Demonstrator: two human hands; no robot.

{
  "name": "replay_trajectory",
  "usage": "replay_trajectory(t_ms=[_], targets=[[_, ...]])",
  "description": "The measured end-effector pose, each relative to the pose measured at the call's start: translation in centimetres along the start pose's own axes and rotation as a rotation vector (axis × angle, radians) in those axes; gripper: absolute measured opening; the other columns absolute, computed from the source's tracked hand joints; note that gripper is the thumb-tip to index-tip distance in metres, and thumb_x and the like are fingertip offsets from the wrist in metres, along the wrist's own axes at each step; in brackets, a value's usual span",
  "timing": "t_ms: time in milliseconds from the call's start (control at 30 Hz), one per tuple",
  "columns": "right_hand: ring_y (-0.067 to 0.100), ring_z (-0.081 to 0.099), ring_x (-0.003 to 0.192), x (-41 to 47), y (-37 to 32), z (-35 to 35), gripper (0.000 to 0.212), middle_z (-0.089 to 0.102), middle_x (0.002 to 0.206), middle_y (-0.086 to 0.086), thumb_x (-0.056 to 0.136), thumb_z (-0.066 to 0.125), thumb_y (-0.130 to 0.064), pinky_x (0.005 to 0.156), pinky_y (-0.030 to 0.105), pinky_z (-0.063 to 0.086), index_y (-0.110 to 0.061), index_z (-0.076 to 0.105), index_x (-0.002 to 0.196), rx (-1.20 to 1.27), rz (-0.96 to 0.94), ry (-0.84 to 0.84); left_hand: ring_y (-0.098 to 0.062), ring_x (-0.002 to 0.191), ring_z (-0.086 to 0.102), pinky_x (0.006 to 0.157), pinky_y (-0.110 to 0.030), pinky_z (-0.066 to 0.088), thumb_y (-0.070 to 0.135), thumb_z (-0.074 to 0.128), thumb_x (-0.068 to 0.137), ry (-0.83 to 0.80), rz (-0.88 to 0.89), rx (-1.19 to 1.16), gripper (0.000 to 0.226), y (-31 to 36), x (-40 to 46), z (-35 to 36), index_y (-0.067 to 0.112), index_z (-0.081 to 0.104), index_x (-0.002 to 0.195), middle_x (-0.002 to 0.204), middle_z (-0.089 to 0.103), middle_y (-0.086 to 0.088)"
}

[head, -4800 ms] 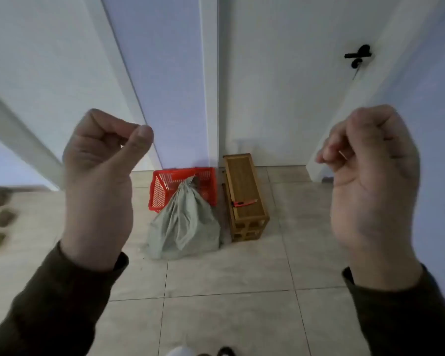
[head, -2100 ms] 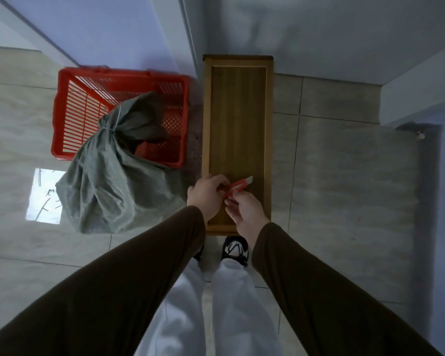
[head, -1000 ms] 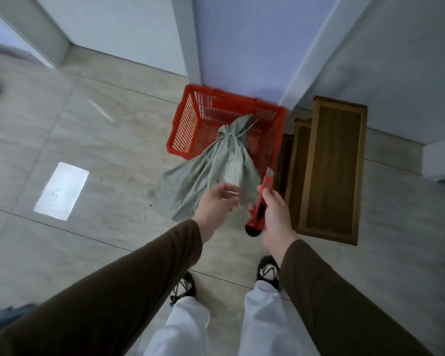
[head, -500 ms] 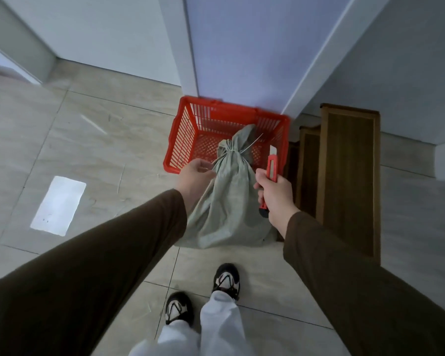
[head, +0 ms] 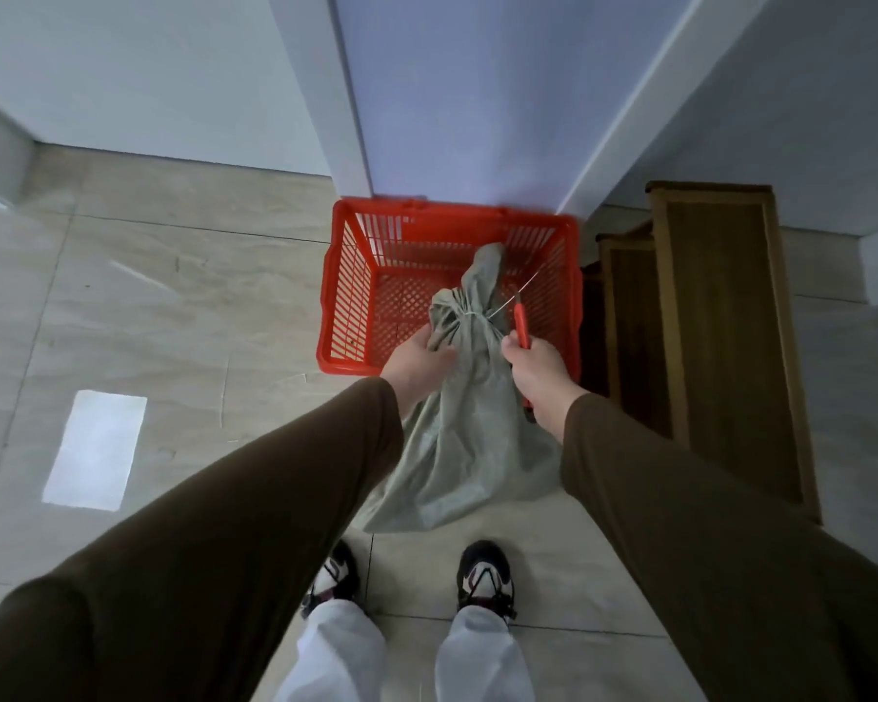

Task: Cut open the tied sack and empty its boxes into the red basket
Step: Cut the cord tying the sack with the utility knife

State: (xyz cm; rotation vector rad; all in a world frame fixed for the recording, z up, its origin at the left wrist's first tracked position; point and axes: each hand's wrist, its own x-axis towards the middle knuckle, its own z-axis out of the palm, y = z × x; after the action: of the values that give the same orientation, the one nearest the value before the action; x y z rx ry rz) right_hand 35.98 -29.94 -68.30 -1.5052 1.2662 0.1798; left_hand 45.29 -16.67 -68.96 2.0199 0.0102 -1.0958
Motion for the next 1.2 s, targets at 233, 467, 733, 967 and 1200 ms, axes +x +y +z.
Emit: replay_trajectory(t_ms=[233,467,733,967,1200], targets=[[0.012,0.054,0.078,-4.5,1.1,3.0,0.032,0.06,0.092,-0.001,0.109,0.054,-0.033,0.071,0.033,0.042,-0.011,0.068,0.129,-0.017,0.06,-0.004,-0.003,0.062,0.069,0.05,-0.01,0.052,0.022,0.075,0.097,-0.085,-0.092,-0.208,0.018,-2.6,-4.2,-1.4,0.01,0.071,0.111,0.096,0.073,-0.003],[0.03,0.068,0.105,-11.5,1.3,5.4,0.031,0.074,0.114,0.015,0.107,0.057,-0.031,0.095,0.043,0.054,-0.009,0.069,0.126,0.024,0.007,-0.025,-0.017,0.085,0.075,0.077,-0.024,0.062,0.012,0.069,0.101,-0.102,-0.029,-0.349,0.018,-4.8,-10.0,-4.9,0.0,0.077,0.112,0.1,0.08,-0.013],[0.009,0.05,0.064,-17.3,2.7,6.8,0.017,0.054,0.069,-0.008,0.107,0.059,-0.031,0.059,0.022,0.04,-0.024,0.069,0.095,0.07,-0.041,-0.105,-0.015,0.082,0.069,0.076,-0.031,0.054,0.017,0.074,0.097,0.021,0.151,-0.283,0.024,-9.2,-15.6,-7.2,0.023,0.075,0.074,0.091,0.074,-0.005],[0.039,0.072,0.097,-20.1,5.1,7.3,0.018,0.075,0.102,0.025,0.106,0.061,-0.026,0.09,0.035,0.06,-0.014,0.074,0.104,0.178,-0.013,-0.296,-0.025,0.102,0.077,0.088,-0.038,0.062,0.011,0.076,0.095,-0.004,0.214,-0.523,0.023,-13.4,-20.2,-6.5,0.001,0.075,0.116,0.111,0.08,-0.017],[0.018,0.077,0.099,-21.0,6.9,7.2,0.014,0.083,0.095,0.001,0.107,0.06,-0.017,0.078,0.023,0.059,-0.016,0.074,0.102,0.337,-0.012,-0.455,-0.017,0.107,0.076,0.088,-0.026,0.059,0.011,0.074,0.096,0.055,0.299,-0.641,0.024,-16.3,-22.4,-4.4,0.01,0.072,0.12,0.115,0.08,-0.008]])
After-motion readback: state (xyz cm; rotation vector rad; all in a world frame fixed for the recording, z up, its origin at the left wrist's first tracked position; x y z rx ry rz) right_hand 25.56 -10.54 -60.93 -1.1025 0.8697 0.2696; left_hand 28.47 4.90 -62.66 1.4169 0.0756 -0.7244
